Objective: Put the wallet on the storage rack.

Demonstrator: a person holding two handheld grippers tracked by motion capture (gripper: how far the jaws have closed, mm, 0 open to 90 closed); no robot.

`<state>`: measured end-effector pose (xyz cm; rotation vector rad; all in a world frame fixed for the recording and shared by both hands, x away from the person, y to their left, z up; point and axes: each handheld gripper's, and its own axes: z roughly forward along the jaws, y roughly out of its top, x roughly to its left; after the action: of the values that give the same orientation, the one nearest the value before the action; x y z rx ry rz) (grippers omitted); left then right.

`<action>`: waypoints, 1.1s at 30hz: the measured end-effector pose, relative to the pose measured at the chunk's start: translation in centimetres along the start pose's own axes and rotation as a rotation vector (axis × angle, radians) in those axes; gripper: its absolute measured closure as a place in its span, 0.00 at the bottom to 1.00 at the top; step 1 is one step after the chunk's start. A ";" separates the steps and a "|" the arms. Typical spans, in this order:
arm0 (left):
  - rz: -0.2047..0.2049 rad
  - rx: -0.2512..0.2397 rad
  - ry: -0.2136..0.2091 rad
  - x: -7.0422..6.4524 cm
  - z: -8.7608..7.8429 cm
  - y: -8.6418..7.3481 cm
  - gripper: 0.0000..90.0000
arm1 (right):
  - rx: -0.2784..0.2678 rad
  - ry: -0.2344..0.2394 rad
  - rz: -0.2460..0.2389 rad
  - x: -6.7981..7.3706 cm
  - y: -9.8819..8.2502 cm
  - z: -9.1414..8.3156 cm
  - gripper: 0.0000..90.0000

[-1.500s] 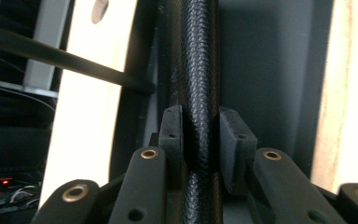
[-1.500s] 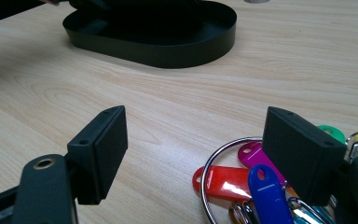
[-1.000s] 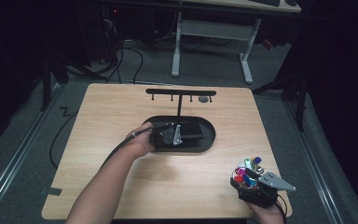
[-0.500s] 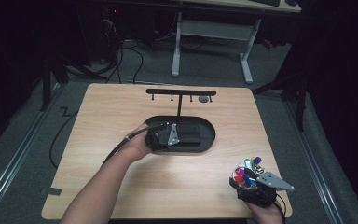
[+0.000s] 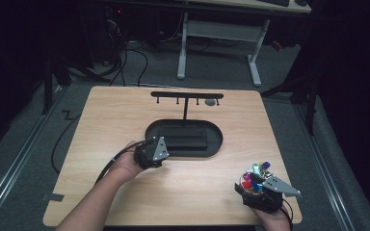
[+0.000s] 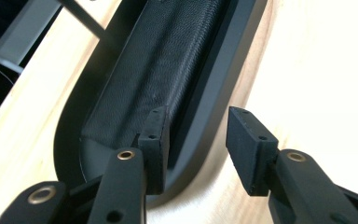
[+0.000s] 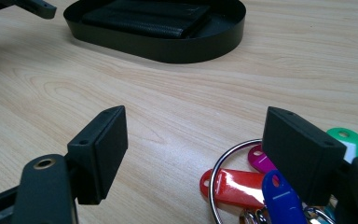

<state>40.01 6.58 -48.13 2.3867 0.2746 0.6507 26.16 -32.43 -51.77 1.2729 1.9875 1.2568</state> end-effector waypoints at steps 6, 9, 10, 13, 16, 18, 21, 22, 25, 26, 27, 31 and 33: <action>-0.104 -0.044 0.000 -0.9 -0.8 -2.1 0.67 | -0.001 0.003 -0.001 0.0 0.0 0.0 0.26; -0.151 -0.046 0.005 -1.4 -1.0 -3.2 0.65 | -0.002 0.004 0.001 0.0 0.0 -0.1 0.26; -0.166 -0.049 0.007 -1.5 -1.2 -3.5 0.65 | -0.003 0.004 0.001 0.0 0.0 -0.1 0.26; -0.215 -0.063 0.012 -2.0 -1.8 -4.4 0.65 | -0.002 0.002 0.007 0.0 0.0 -0.1 0.26; -0.273 -0.089 0.013 -2.4 -2.6 -5.3 0.66 | -0.002 0.003 0.001 0.0 0.0 -0.1 0.26; -0.303 -0.091 0.020 -2.7 -3.2 -5.9 0.64 | -0.006 0.002 -0.001 0.0 0.0 -0.2 0.26; -0.357 -0.083 0.035 -3.2 -4.1 -6.8 0.61 | -0.010 0.003 0.000 0.0 0.1 -0.2 0.26; -0.380 -0.069 0.026 -3.3 -4.4 -7.0 0.59 | -0.010 0.001 -0.001 0.0 0.1 -0.3 0.26; -0.453 -0.070 0.015 -3.5 -5.5 -7.8 0.53 | -0.016 0.000 0.005 -0.1 0.1 -0.4 0.26; -0.472 -0.079 0.017 -3.6 -6.0 -8.1 0.54 | -0.015 0.002 0.012 -0.1 0.1 -0.5 0.26; -0.490 -0.086 0.023 -3.8 -6.4 -8.4 0.53 | -0.016 0.003 0.016 -0.2 0.2 -0.5 0.26; -0.512 -0.117 0.047 -4.7 -7.4 -9.6 0.49 | -0.017 -0.005 0.010 -0.2 0.2 -0.7 0.26; -0.506 -0.128 0.042 -5.0 -7.8 -9.9 0.49 | -0.008 -0.011 0.003 -0.2 0.2 -0.6 0.26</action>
<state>31.46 16.61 -51.09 2.0635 0.7971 0.4610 25.91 -32.87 -51.30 1.2771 1.9712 1.2556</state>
